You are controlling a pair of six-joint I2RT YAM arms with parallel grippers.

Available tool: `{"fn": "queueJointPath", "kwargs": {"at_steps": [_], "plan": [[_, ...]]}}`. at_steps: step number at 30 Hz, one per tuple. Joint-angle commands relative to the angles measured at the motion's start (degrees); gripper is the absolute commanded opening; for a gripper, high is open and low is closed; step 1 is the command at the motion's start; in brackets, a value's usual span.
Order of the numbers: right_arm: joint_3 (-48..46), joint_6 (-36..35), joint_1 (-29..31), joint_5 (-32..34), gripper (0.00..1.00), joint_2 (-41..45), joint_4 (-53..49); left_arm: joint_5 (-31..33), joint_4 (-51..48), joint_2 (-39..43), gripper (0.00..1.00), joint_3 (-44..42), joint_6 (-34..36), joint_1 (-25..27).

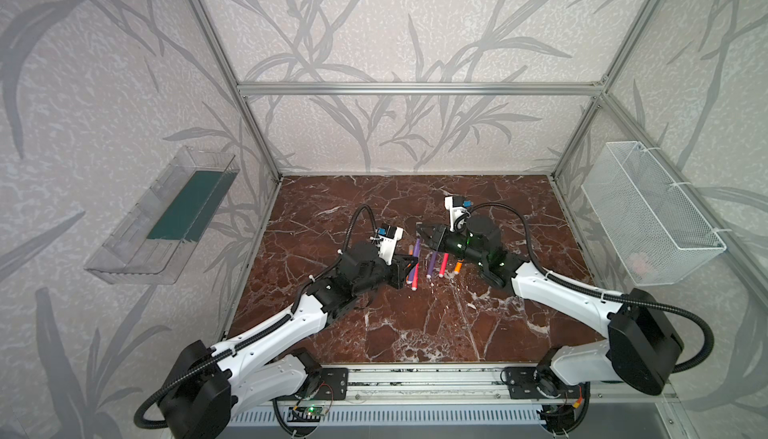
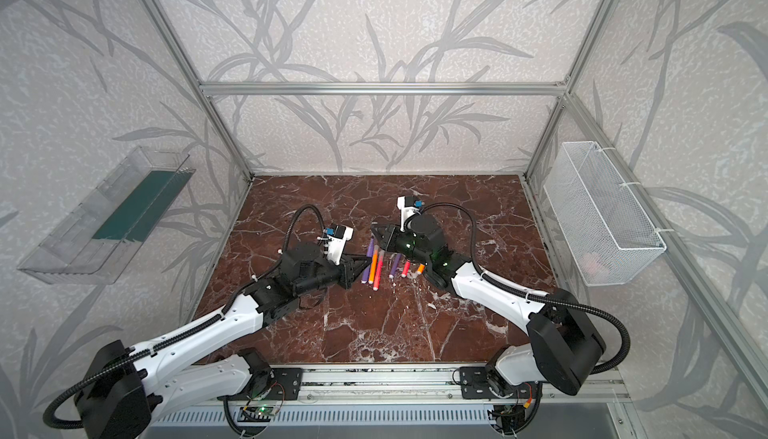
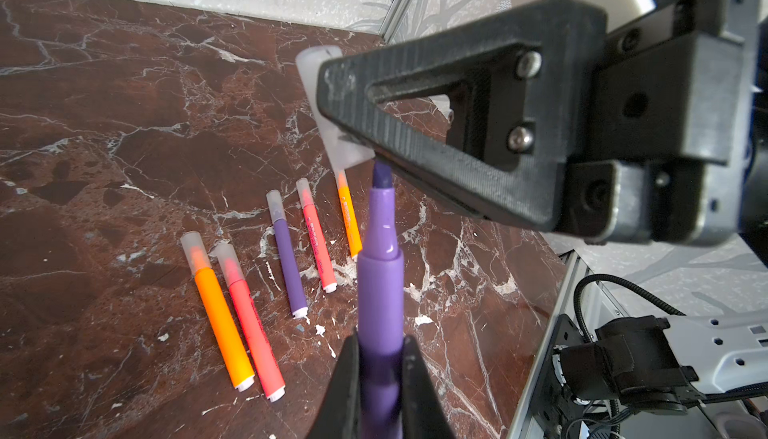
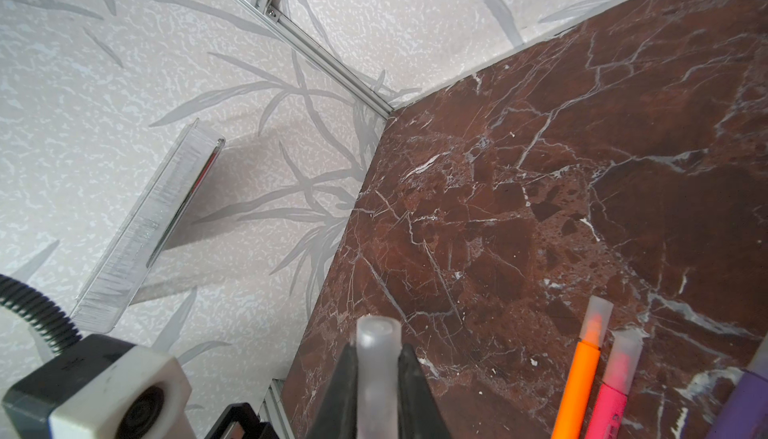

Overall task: Insert the pens into the pen caps
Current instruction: 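Lower the white cap onto the purple marker tip with the right gripper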

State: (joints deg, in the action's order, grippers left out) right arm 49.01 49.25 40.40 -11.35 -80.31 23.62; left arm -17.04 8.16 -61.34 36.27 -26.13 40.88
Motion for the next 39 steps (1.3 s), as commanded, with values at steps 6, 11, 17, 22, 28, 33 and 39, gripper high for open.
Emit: {"fn": "queueJointPath", "kwargs": {"at_steps": [6,11,17,22,28,33,39], "plan": [[2.84,-1.28,0.20,0.57,0.01,0.99,0.40,0.23,0.71,0.19,0.00,0.88,0.21,0.16],[3.02,-0.96,0.20,0.40,0.01,0.69,0.43,-0.21,1.16,-0.31,0.00,1.40,0.18,0.17],[2.32,0.19,0.30,-1.88,0.01,0.95,1.15,1.61,0.42,0.06,0.00,1.82,0.52,0.16],[1.20,1.28,0.55,-2.97,0.01,1.19,2.38,2.12,0.22,-0.69,0.00,2.65,0.73,0.16],[0.47,1.19,0.99,-2.62,0.01,1.78,2.37,2.67,-0.06,-0.82,0.00,3.02,0.75,0.07],[-0.19,1.37,0.99,-2.62,0.01,1.91,2.63,4.01,-0.95,-0.29,0.00,3.45,1.06,0.03],[-0.85,1.68,0.99,-2.00,0.01,1.50,2.92,4.88,-0.80,0.44,0.00,3.79,0.14,-0.35]]}}
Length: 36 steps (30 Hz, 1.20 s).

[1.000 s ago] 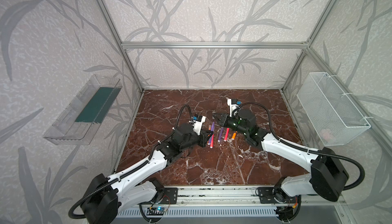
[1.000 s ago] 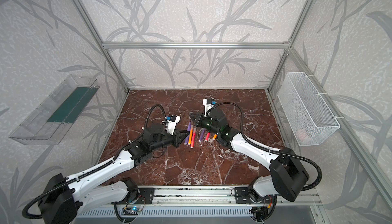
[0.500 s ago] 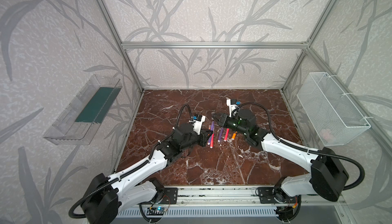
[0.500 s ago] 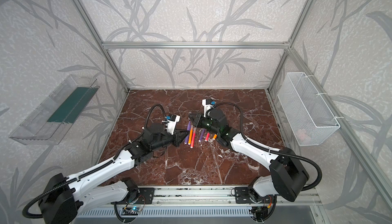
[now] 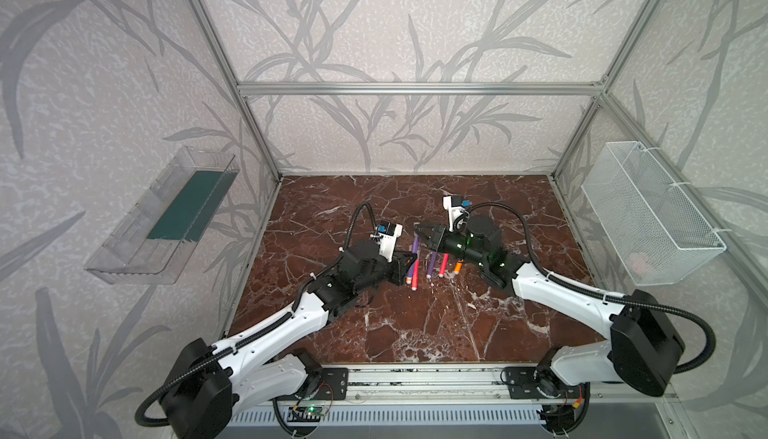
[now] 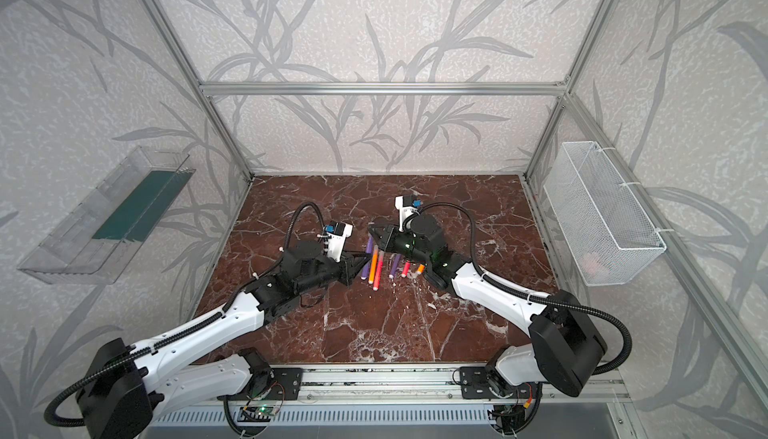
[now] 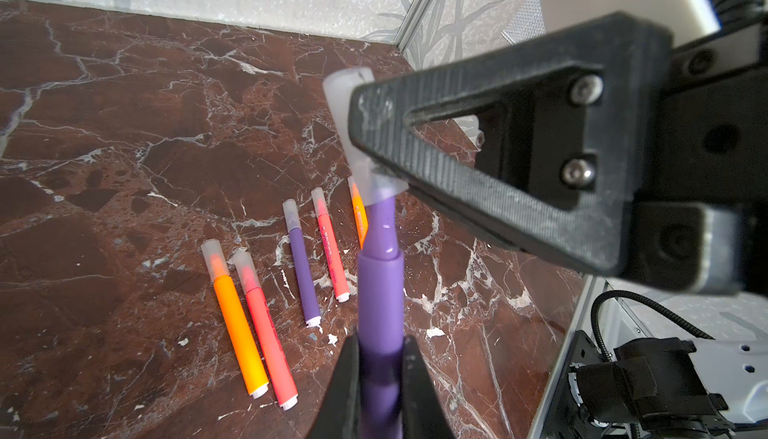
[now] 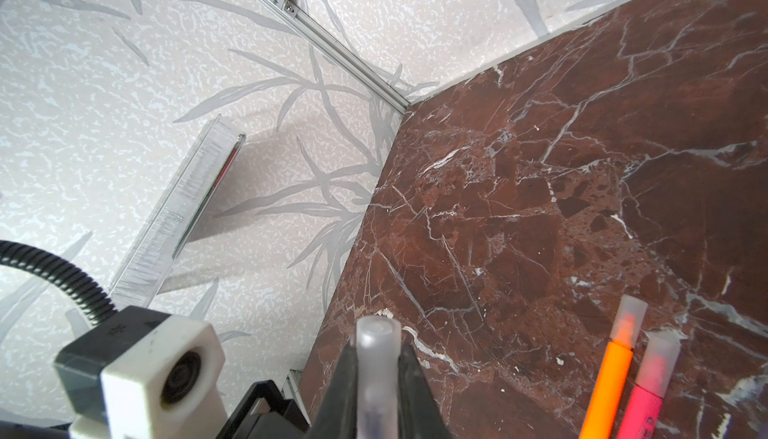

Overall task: Insert the pens into the pen caps
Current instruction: 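Lower the white cap onto the purple marker tip with the right gripper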

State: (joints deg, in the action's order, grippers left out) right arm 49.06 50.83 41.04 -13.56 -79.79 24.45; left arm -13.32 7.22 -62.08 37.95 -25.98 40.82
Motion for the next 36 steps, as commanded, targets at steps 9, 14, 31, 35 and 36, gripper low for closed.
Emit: {"fn": "queueJointPath", "kwargs": {"at_steps": [9,14,31,35,36], "plan": [[-1.34,1.29,1.50,-0.93,0.00,-1.63,5.64,-1.26,5.86,0.65,0.00,1.68,-3.20,-1.41],[-2.49,1.38,2.03,-0.78,0.00,-1.97,8.23,-3.82,9.26,-0.06,0.00,1.43,-6.20,-3.17],[-10.14,-0.33,2.03,-2.28,0.00,-0.80,26.18,-13.27,17.00,-0.12,0.00,-0.66,-13.93,-9.00],[-10.58,0.56,2.03,-4.64,0.00,-0.72,29.28,-16.46,19.88,-0.49,0.00,-1.30,-16.56,-11.15],[-10.68,0.54,2.03,-5.26,0.00,-0.43,29.63,-17.01,20.60,-0.58,0.00,-1.54,-17.15,-11.69]]}}
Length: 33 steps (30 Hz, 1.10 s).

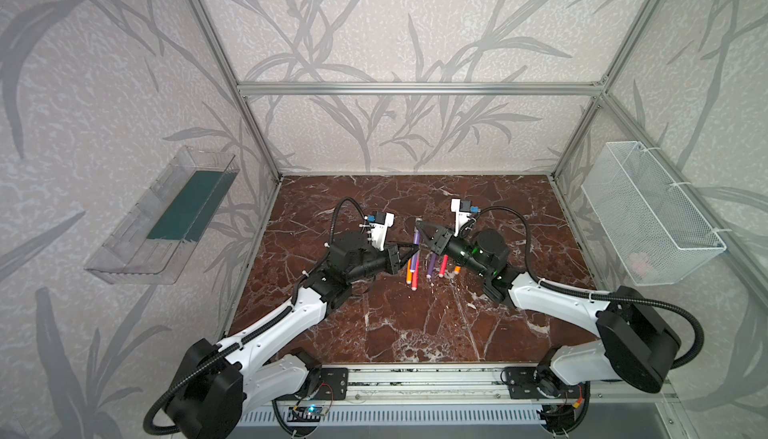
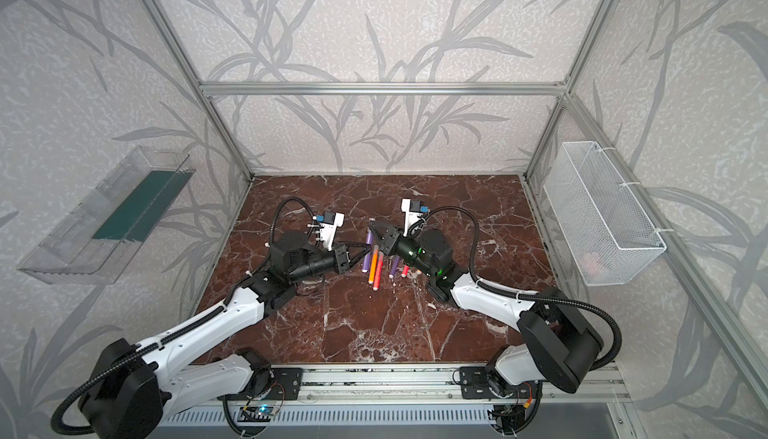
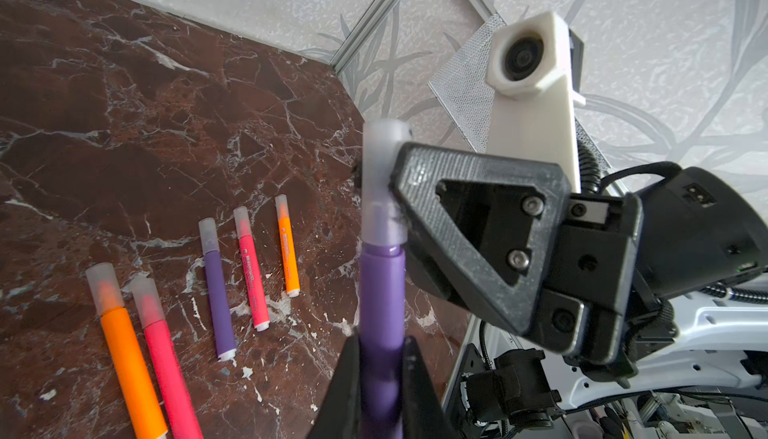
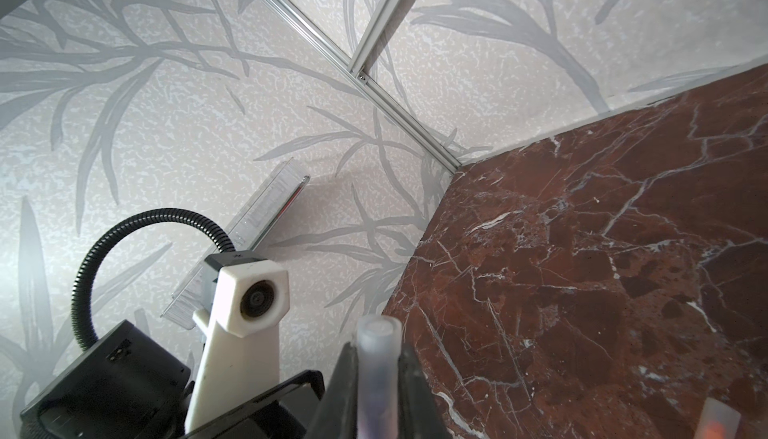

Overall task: Insert the pens into the pen caps
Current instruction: 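Press the cap further onto the purple marker with the right gripper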

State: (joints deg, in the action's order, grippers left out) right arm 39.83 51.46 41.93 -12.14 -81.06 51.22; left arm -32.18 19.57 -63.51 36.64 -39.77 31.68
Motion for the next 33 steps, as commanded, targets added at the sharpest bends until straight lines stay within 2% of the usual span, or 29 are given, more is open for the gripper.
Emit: {"fn": "queueJointPath", "kwargs": {"at_steps": [1,9,18,24,33], "plan": [[-1.63,-0.21,1.13,-7.26,0.00,1.11,3.07,1.40,8.80,0.84,0.00,-0.49,-3.76,-3.00],[-4.71,-0.42,0.89,-10.40,0.00,2.78,9.84,-0.90,9.52,2.68,0.00,-1.29,-4.61,-4.87],[-4.78,-0.03,0.96,-13.47,0.00,4.81,9.32,-3.73,14.28,1.74,0.00,-1.84,-8.34,-6.57],[-3.66,-4.20,4.82,-10.00,0.00,4.69,5.90,-4.72,16.30,-0.18,0.00,-1.14,-9.56,-6.71],[-2.87,-7.97,9.02,-6.52,0.00,2.83,2.96,-1.17,10.26,1.20,0.00,-0.26,-6.19,-6.67]]}}
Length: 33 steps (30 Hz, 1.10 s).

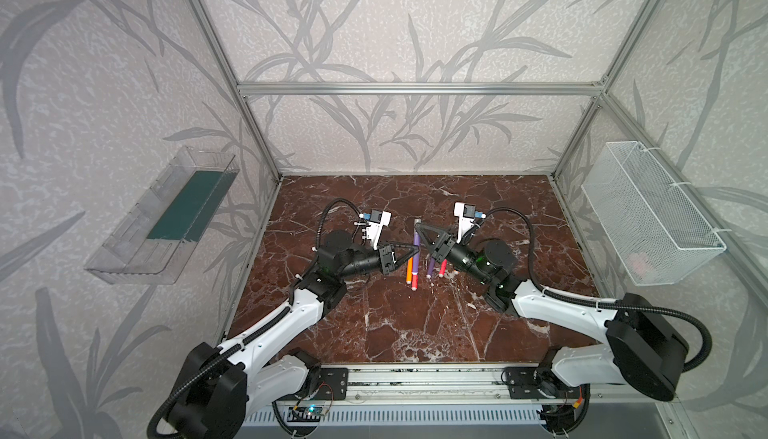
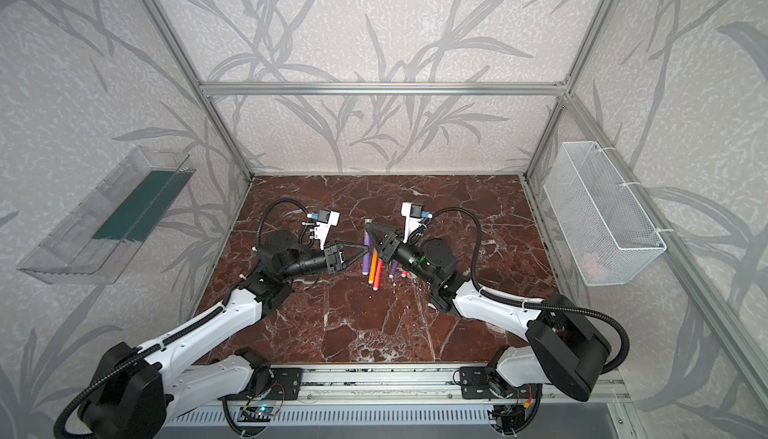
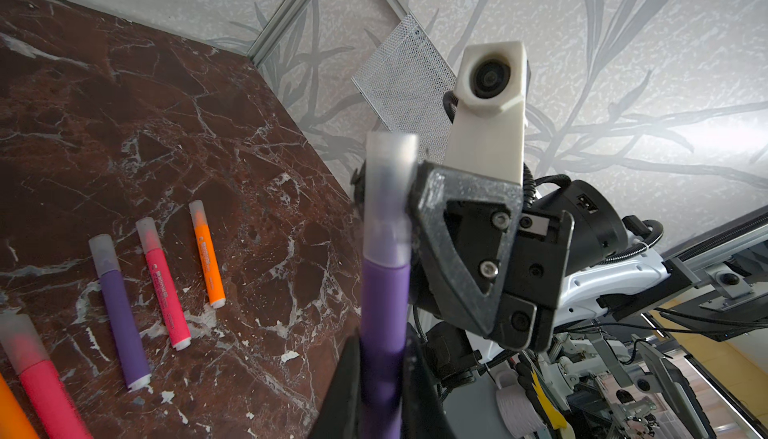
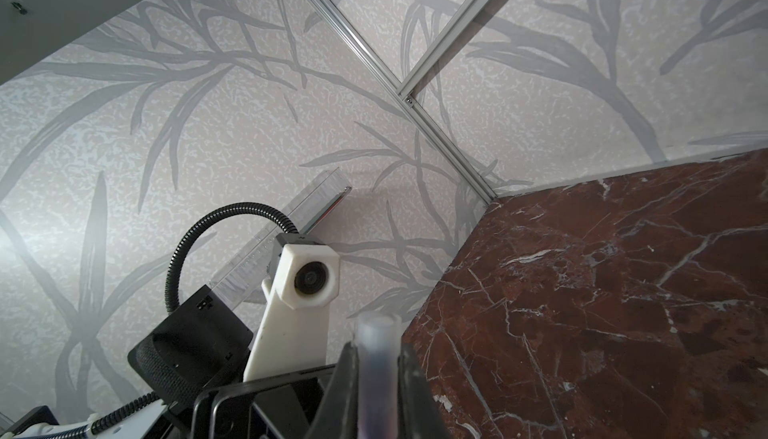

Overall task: Insert the pens into the pen caps
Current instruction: 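Press the cap further onto the purple marker with the right gripper, then open the right gripper off the cap while the left sets the capped marker down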

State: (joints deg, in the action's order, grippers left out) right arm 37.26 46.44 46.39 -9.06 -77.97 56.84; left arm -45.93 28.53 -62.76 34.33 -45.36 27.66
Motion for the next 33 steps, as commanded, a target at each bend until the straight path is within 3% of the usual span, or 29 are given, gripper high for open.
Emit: {"fn": "queueJointPath", "kwargs": {"at_steps": [1,11,20,24,26,31,33], "plan": [[-0.66,-3.16,4.58,-9.41,0.00,-0.12,-2.60,12.73,1.05,0.53,0.00,2.16,-0.43,-2.69],[-4.09,-4.77,4.49,-9.15,0.00,3.03,0.66,12.98,-0.31,2.09,0.00,1.71,-0.08,-3.16],[-5.47,-7.65,3.27,-8.15,0.00,8.17,-5.39,13.41,-2.17,3.01,0.00,1.67,0.81,-3.43],[-5.07,-9.57,3.22,-2.04,0.28,12.02,-12.21,15.91,-7.42,2.74,0.00,2.61,3.24,-3.45],[-4.25,-11.96,3.17,1.84,0.37,14.61,-19.36,18.25,-13.40,2.26,0.00,3.89,5.73,-3.38],[-0.96,-14.74,2.96,16.49,0.65,19.31,-37.96,32.95,-35.00,-4.09,0.00,9.67,12.28,-3.25],[-0.85,-14.56,1.99,21.49,0.77,20.50,-42.62,35.88,-39.14,-9.00,0.00,11.49,12.75,-3.19]]}}
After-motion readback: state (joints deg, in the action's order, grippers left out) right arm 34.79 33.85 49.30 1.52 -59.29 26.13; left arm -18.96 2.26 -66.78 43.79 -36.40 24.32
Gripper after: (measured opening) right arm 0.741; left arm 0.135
